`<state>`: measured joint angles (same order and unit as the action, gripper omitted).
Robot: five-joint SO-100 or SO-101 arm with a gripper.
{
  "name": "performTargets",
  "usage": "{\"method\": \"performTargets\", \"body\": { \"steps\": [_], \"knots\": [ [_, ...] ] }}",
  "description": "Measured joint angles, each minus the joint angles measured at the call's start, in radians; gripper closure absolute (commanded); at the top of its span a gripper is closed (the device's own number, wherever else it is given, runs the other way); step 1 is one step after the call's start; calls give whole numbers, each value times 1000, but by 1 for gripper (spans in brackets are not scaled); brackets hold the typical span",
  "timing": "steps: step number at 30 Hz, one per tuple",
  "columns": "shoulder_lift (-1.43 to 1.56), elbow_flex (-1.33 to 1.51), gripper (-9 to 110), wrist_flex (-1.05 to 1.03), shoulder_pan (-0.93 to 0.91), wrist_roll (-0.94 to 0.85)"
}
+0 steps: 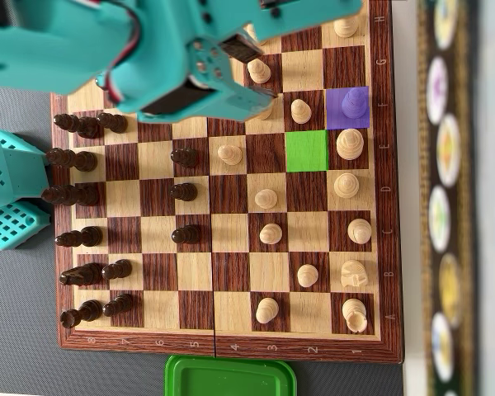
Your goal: Play chess
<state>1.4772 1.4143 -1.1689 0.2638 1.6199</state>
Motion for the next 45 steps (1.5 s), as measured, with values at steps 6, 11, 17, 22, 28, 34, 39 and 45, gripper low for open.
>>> {"method": "performTargets", "body": {
  "steps": [6, 11, 17, 22, 28, 34, 39, 45],
  "knots": [
    [-106, -67, 84, 0, -6, -5],
    [-170, -146, 84, 0, -6, -46],
    [-242, -221, 85, 2, -6, -54],
    [-301, -279, 85, 2, -9, -54],
    [-356, -339, 85, 2, -31, -54],
    [-377, -371, 85, 2, -40, -54],
    [-416, -413, 85, 2, -41, -54],
    [-453, -453, 85, 2, -41, -54]
  ]
}}
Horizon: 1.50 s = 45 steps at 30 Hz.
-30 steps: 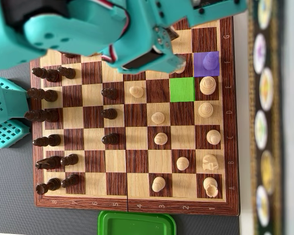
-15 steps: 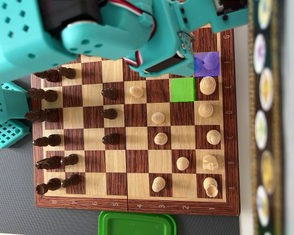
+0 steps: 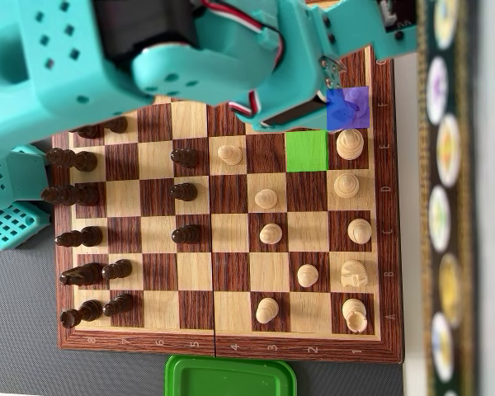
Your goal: Play chess
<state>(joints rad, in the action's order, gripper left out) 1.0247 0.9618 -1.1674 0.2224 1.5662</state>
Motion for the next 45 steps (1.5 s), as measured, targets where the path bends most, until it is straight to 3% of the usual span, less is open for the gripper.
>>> {"method": "performTargets", "body": {
  "steps": [45],
  "knots": [
    [-75, -74, 88, 0, -12, 0]
  ]
}}
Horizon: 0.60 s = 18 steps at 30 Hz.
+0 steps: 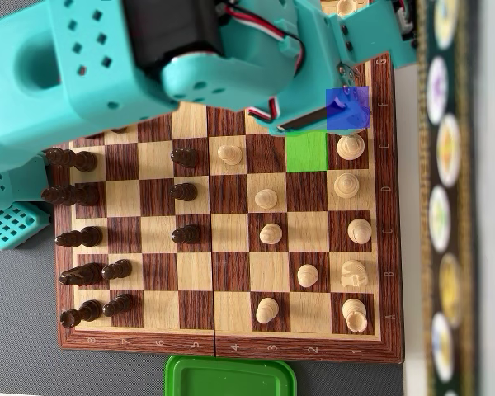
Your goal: Play chess
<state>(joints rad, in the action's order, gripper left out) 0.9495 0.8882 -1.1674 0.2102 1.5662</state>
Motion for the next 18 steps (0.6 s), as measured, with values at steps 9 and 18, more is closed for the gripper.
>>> {"method": "performTargets", "body": {
  "steps": [9, 18],
  "knots": [
    [0, 0, 92, 0, 0, 0],
    [0, 0, 93, 0, -6, 0]
  ]
}}
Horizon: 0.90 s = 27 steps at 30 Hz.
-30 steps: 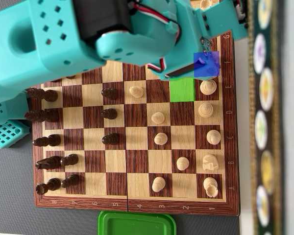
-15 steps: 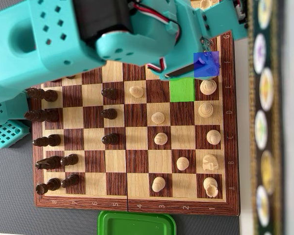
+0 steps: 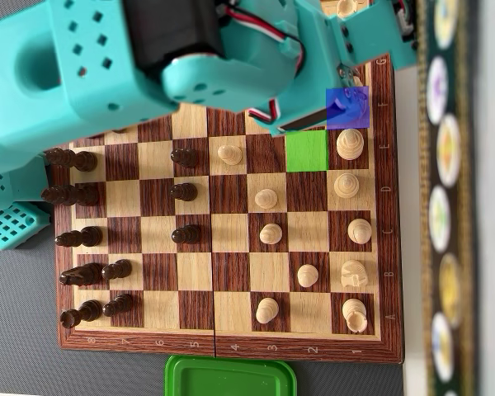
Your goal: Play chess
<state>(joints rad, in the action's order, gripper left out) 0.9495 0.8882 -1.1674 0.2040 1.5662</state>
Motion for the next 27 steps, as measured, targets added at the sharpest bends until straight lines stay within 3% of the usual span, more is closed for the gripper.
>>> {"method": "performTargets", "body": {
  "steps": [27],
  "knots": [
    [103, 94, 93, 0, -3, 0]
  ]
}}
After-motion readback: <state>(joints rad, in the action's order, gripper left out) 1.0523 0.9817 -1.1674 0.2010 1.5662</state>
